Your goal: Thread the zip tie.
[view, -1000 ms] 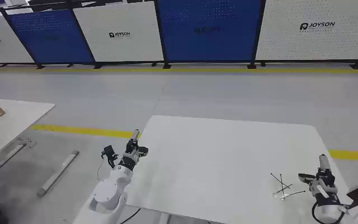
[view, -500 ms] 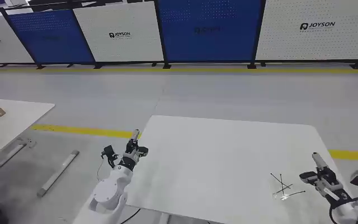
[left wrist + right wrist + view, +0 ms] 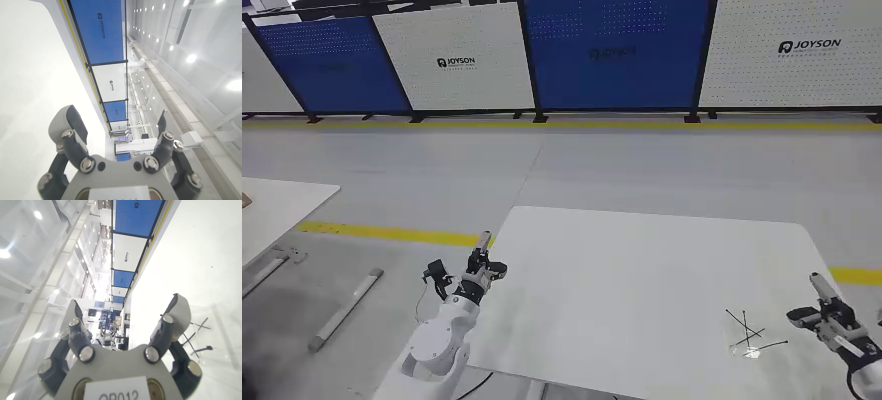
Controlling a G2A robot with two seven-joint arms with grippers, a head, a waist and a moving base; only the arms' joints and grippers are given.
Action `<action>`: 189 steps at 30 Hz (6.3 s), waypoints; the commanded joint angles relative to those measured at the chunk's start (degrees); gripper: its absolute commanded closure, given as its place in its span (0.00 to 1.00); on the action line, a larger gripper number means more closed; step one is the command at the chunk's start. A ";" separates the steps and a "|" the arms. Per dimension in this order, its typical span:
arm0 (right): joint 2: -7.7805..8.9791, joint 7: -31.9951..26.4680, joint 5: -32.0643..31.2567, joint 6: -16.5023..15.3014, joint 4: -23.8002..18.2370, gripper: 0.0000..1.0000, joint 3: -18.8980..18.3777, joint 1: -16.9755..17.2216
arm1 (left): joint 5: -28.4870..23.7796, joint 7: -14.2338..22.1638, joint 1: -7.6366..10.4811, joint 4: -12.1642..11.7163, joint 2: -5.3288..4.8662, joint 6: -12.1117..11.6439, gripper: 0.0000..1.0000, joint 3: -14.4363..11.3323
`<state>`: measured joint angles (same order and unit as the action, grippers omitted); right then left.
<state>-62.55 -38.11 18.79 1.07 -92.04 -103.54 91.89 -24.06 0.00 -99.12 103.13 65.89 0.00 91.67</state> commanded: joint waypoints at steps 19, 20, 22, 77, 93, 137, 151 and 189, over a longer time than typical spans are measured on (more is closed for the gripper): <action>2.09 -14.68 -4.57 -0.81 12.10 0.00 -3.06 -5.28 | 0.00 0.00 0.00 0.00 0.00 0.00 0.00 0.00; 2.09 -14.68 -4.57 -0.81 12.10 0.00 -3.06 -5.28 | 0.00 0.00 0.00 0.00 0.00 0.00 0.00 0.00; 2.09 -14.68 -4.57 -0.81 12.10 0.00 -3.06 -5.28 | 0.00 0.00 0.00 0.00 0.00 0.00 0.00 0.00; 4.92 -28.58 -11.76 -9.82 14.01 0.55 -1.35 -4.01 | 0.00 0.00 0.00 0.00 0.00 0.00 0.00 0.00; 5.86 -28.10 -12.87 -9.00 16.27 0.63 0.26 -5.08 | 0.00 0.00 0.00 0.00 0.00 0.00 0.00 0.00; 7.61 -27.80 -7.00 -11.70 16.57 1.00 1.66 -4.40 | 0.00 0.00 0.00 0.00 0.00 0.00 0.00 0.00; 7.47 -32.49 8.68 -10.59 21.42 1.00 -0.64 -5.11 | 0.00 0.00 0.00 0.00 0.00 0.00 0.00 0.00; 4.43 -8.21 11.99 -16.16 -4.15 1.00 7.00 8.81 | 0.00 0.00 0.00 0.00 0.00 0.00 0.00 0.00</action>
<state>-58.13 -46.31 30.78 -15.09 -96.18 -96.54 100.70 -24.06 0.00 -99.12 103.13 65.89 0.00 91.67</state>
